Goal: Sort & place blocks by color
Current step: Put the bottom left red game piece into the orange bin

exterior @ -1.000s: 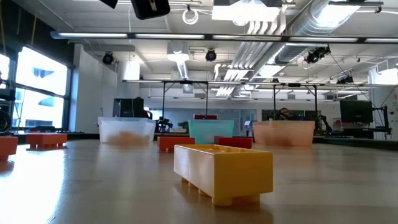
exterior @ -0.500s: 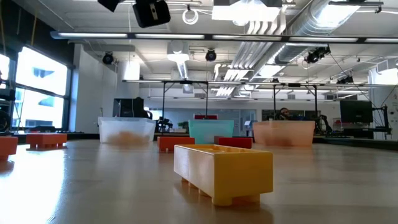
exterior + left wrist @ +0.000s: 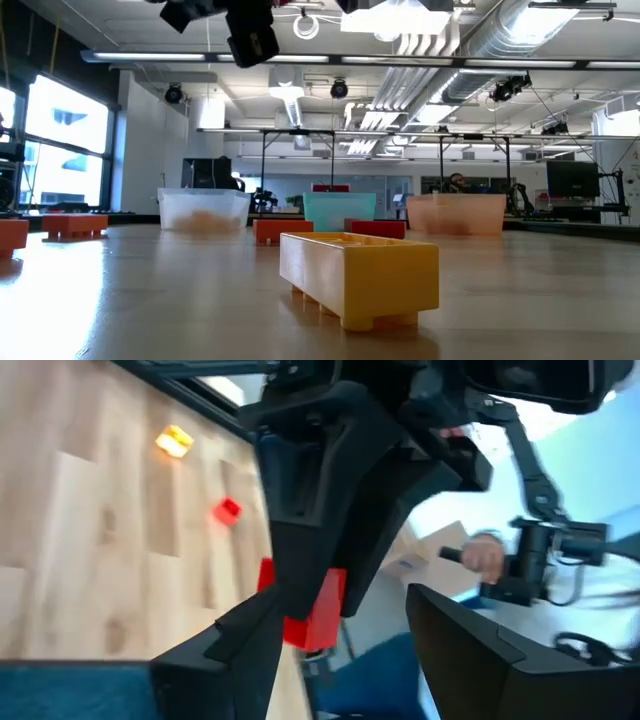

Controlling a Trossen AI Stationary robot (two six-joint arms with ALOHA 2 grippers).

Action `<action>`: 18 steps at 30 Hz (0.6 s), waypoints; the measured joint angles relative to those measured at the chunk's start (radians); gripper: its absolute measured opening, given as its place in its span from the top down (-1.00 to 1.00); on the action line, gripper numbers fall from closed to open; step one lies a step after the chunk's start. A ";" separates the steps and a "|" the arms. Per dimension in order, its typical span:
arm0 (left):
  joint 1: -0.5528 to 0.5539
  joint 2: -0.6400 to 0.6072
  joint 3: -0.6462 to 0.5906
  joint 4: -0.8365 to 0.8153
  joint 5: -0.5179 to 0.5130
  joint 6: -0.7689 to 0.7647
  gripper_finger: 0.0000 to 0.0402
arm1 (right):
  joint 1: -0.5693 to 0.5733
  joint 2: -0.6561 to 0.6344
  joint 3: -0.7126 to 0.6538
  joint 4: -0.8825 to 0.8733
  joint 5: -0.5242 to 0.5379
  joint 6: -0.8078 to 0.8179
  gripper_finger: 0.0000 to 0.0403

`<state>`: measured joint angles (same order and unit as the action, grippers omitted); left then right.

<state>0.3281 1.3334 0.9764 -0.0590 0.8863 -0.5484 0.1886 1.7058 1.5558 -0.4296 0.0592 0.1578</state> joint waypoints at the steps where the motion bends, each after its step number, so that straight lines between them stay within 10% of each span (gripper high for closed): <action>1: 0.012 0.000 0.000 -0.014 -0.006 0.017 0.03 | 0.000 0.000 0.000 -0.013 0.020 0.012 0.62; 18: 0.149 0.001 0.000 -0.085 -0.181 0.195 0.05 | -0.117 -0.002 0.001 -0.365 0.228 0.323 0.62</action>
<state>0.4771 1.3342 0.9760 -0.1442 0.7057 -0.3530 0.0716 1.7039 1.5566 -0.7950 0.2871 0.4806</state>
